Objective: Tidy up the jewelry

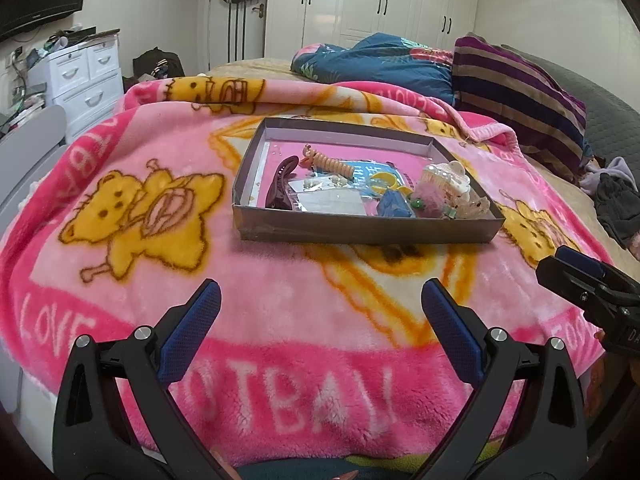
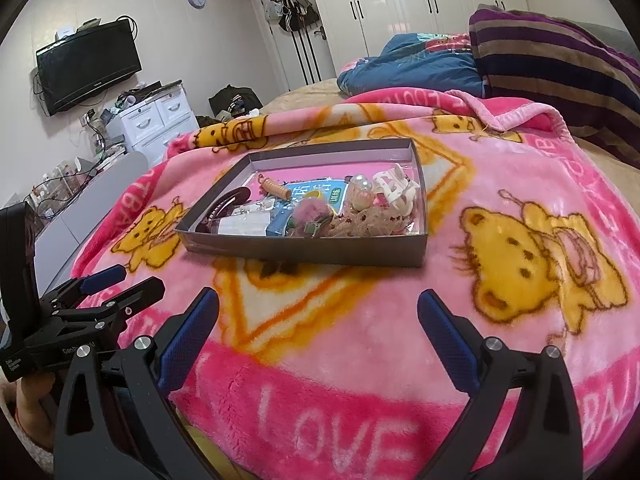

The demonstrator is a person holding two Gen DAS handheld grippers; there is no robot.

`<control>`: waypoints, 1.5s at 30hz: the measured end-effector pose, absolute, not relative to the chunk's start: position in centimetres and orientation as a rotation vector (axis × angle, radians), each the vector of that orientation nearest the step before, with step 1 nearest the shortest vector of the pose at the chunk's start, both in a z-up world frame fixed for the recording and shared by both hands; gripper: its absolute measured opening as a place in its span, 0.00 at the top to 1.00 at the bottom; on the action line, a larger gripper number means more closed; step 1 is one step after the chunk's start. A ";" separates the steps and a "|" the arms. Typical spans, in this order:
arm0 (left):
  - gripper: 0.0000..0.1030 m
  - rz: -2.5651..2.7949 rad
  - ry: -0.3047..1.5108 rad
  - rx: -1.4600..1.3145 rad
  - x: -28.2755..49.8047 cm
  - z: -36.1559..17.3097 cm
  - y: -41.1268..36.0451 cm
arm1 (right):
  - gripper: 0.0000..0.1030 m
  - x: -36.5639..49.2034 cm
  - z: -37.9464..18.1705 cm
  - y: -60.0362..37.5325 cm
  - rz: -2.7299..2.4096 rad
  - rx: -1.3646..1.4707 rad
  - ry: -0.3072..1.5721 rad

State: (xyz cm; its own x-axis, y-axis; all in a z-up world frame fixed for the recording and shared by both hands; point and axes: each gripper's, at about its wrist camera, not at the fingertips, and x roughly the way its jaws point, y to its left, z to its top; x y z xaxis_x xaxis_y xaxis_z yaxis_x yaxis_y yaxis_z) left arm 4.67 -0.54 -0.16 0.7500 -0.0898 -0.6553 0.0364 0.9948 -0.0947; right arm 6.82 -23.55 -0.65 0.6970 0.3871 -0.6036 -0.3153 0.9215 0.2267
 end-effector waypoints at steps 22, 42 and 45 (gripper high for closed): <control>0.09 -0.059 0.719 -0.075 4.6 0.0 -0.3 | 0.04 6.8 -0.9 -23.6 0.389 0.113 0.704; 0.09 -0.051 0.726 -0.077 4.7 -0.1 -0.3 | 0.04 6.8 -0.9 -23.7 0.388 0.111 0.706; 0.09 -0.046 0.730 -0.078 4.7 -0.1 -0.2 | 0.04 6.8 -0.9 -23.7 0.389 0.112 0.707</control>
State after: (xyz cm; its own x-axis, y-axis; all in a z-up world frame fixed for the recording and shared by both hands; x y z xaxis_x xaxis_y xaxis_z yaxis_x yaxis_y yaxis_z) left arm 4.68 -0.18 -0.06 0.7446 -0.0694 -0.6639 0.0147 0.9961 -0.0876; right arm 6.80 -23.73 -0.87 0.6921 0.3846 -0.6108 -0.3098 0.9226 0.2300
